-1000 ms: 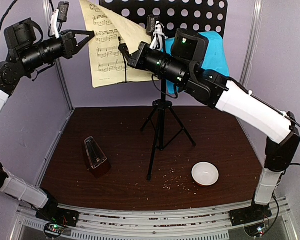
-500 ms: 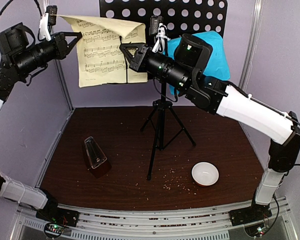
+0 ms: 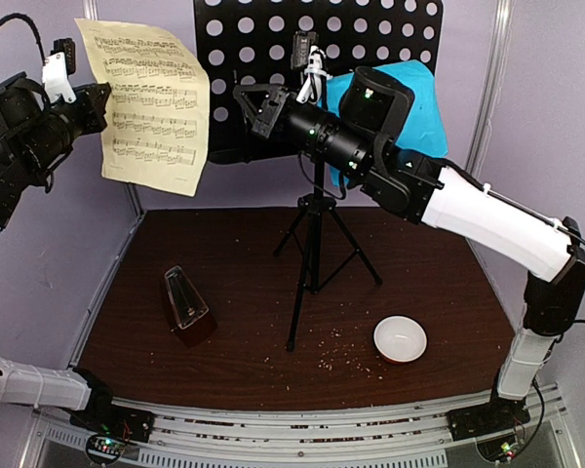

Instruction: Pack up the instrument practice props

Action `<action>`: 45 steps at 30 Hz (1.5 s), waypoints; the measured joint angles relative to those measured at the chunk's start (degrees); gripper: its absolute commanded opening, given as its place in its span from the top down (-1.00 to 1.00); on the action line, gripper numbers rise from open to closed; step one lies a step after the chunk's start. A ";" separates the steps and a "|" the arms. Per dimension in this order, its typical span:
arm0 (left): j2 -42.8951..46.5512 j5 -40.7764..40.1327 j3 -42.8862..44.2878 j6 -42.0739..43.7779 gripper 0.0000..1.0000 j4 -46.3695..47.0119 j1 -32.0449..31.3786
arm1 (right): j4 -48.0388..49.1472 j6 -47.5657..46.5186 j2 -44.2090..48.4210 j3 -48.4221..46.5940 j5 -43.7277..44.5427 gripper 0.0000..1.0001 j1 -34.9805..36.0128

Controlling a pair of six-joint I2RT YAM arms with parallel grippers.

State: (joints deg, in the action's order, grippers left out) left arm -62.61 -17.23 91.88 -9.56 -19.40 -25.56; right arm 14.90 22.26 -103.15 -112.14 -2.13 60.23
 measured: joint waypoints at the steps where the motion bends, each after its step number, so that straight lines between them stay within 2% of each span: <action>1: -0.35 -0.28 0.02 0.20 1.00 -0.02 0.81 | 0.00 0.02 0.00 0.02 0.02 1.00 0.00; 4: -1.31 -0.98 0.04 0.90 1.00 -0.15 2.54 | 0.09 0.09 0.00 0.02 0.24 0.97 0.00; 9: -2.05 -3.74 -0.48 3.21 1.00 0.00 4.42 | -0.11 0.22 0.00 0.04 0.39 0.69 0.00; 18: -2.10 -4.61 -3.74 5.40 1.00 -0.81 10.14 | -0.26 0.70 0.33 2.62 -1.16 0.46 0.00; 30: -1.22 -4.04 -15.23 6.08 1.00 -1.97 18.86 | 0.17 0.81 4.63 6.21 -6.75 0.03 0.17; 38: 2.86 -9.29 -20.00 10.62 1.00 -1.27 19.61 | 0.24 -2.64 9.55 10.23 -9.73 -0.10 1.53; 45: 5.03 -12.20 -27.74 20.11 1.00 2.32 19.63 | 0.83 -5.03 11.87 12.66 -13.77 -0.27 2.01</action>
State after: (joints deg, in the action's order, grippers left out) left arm -57.58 -29.43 64.14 10.55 -17.08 -5.93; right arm 15.73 17.23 -91.29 -99.48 -15.90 62.24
